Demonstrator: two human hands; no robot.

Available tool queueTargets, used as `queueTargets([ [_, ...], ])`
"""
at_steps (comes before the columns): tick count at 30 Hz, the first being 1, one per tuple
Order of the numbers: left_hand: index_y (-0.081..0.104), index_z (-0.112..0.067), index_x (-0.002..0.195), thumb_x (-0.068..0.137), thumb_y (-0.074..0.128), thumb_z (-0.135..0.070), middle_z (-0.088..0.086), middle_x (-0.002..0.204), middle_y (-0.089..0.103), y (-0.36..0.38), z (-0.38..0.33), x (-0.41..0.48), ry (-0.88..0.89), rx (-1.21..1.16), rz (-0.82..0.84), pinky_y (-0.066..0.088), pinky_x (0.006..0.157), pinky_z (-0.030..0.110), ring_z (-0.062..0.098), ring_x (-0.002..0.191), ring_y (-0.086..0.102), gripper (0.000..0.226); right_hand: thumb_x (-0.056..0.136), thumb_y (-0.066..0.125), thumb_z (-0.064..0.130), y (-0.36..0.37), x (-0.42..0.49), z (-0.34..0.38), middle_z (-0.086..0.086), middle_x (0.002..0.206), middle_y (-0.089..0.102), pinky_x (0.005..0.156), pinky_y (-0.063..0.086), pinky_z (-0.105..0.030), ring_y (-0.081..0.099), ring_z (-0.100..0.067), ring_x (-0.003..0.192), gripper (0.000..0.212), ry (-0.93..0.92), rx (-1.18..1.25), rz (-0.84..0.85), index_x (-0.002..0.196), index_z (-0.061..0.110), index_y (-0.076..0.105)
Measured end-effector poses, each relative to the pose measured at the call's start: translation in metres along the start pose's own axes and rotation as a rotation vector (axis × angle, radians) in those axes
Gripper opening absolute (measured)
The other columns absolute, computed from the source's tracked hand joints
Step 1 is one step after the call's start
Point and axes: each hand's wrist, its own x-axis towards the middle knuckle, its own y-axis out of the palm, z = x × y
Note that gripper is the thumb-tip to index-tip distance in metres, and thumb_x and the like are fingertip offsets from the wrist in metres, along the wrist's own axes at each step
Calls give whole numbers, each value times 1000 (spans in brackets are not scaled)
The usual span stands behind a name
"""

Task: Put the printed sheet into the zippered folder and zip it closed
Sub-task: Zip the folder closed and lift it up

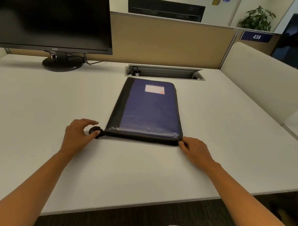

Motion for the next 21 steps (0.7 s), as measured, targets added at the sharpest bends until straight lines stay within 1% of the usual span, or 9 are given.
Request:
queueTargets([
  [1,71,-13,97,72,76,-14,8,101,69,3,-10,-2,90,24,-50,44,87,44,31,100,59,25,92,42,27,-1,1,0,0,60,48,53,28,-32,41,-24,60,28,-4,0,22,68,14,42],
  [3,71,-6,95,70,74,-18,12,100,70,12,-35,-9,289,44,-63,47,86,42,31,96,64,28,92,41,25,-2,4,0,-2,60,48,53,27,-32,41,-24,60,27,-3,3,55,67,14,41],
  [6,70,-5,99,70,74,-23,11,107,69,37,-75,-21,527,79,78,44,92,37,29,104,63,34,92,42,22,-6,5,1,3,54,41,55,27,-32,38,-23,59,30,-16,35,107,63,16,36],
  [8,65,-6,112,74,75,-24,10,119,64,57,-100,-25,635,105,158,42,100,35,28,116,57,43,92,43,20,-7,6,8,1,56,44,56,27,-31,40,-22,60,28,-63,75,137,65,15,38],
  [11,37,-15,139,90,53,-38,1,148,36,83,-127,-23,607,161,284,20,113,26,16,140,26,57,92,44,19,-3,10,28,-10,73,61,59,34,-33,49,-24,65,23,-156,108,173,71,10,50],
  [13,23,-17,145,94,42,-42,0,154,22,93,-134,-16,569,269,369,12,114,24,14,143,14,59,91,44,19,2,10,41,-13,83,67,64,40,-37,56,-27,72,23,-215,136,181,81,5,59],
  [16,14,-17,146,98,31,-37,1,156,14,96,-128,-8,580,415,430,6,114,23,15,144,9,55,91,45,18,7,12,50,-14,86,69,67,43,-39,58,-29,75,23,-263,158,178,88,3,62],
  [19,8,-15,147,101,23,-30,6,157,9,98,-116,-7,649,510,446,4,116,26,19,144,7,51,91,46,19,9,15,50,-15,82,68,65,40,-36,57,-28,71,23,-290,155,158,83,3,61],
  [21,19,-8,145,100,31,-25,14,153,21,96,-114,-9,683,521,385,15,115,29,24,141,21,49,90,47,19,9,16,49,-15,80,67,62,39,-35,56,-29,69,24,-308,139,152,79,3,60],
])
